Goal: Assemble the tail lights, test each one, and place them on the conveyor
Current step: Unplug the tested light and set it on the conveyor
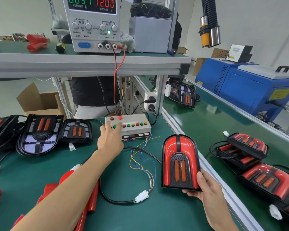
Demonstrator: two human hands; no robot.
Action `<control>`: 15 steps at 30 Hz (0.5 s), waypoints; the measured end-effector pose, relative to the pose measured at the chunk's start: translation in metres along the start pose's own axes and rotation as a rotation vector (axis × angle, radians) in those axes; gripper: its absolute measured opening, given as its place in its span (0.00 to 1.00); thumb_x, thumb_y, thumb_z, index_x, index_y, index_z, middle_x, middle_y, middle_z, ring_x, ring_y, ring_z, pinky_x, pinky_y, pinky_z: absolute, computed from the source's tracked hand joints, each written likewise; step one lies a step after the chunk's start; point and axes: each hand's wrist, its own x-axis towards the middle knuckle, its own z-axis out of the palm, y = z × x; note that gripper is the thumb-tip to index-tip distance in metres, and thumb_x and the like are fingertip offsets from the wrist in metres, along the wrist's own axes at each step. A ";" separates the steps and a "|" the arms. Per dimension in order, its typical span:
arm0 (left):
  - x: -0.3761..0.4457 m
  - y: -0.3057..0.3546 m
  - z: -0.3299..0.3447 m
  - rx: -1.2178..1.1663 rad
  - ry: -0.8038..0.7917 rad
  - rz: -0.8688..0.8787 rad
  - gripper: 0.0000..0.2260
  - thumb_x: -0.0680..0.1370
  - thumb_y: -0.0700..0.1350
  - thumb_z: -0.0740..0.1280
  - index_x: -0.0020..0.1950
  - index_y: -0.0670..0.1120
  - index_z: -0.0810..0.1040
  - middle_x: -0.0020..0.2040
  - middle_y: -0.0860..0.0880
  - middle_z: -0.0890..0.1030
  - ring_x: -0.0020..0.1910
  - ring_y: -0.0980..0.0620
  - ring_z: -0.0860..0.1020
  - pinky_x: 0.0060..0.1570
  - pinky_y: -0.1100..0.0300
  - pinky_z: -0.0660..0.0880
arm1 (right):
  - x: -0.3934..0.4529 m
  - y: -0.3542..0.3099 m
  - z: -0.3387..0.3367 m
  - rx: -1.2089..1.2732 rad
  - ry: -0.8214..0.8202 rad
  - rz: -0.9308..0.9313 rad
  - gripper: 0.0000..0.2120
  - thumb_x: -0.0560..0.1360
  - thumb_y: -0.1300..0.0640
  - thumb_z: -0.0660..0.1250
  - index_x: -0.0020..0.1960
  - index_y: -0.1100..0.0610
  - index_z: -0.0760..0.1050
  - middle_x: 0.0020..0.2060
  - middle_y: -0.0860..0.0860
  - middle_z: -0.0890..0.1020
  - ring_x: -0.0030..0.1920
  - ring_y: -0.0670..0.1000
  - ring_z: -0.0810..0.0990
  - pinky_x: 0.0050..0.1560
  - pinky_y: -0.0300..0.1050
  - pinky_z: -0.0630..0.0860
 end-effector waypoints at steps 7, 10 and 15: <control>-0.005 0.028 0.014 0.039 0.156 0.145 0.23 0.77 0.41 0.63 0.73 0.47 0.71 0.60 0.42 0.71 0.57 0.41 0.71 0.55 0.51 0.69 | 0.003 0.004 -0.002 -0.006 0.004 0.013 0.20 0.77 0.46 0.62 0.62 0.57 0.79 0.47 0.60 0.87 0.41 0.63 0.86 0.37 0.44 0.82; 0.002 0.039 0.019 0.090 0.097 0.193 0.25 0.79 0.42 0.61 0.77 0.50 0.66 0.61 0.42 0.69 0.58 0.42 0.70 0.57 0.52 0.69 | 0.004 0.004 -0.002 0.002 0.008 0.020 0.20 0.77 0.46 0.63 0.62 0.57 0.79 0.47 0.61 0.87 0.41 0.64 0.86 0.37 0.45 0.83; 0.013 0.048 0.020 0.163 0.021 0.181 0.29 0.78 0.43 0.62 0.78 0.52 0.61 0.63 0.40 0.67 0.59 0.40 0.69 0.58 0.51 0.70 | 0.004 0.005 -0.002 0.020 0.009 0.023 0.20 0.77 0.46 0.63 0.63 0.55 0.78 0.48 0.60 0.87 0.41 0.64 0.86 0.37 0.45 0.83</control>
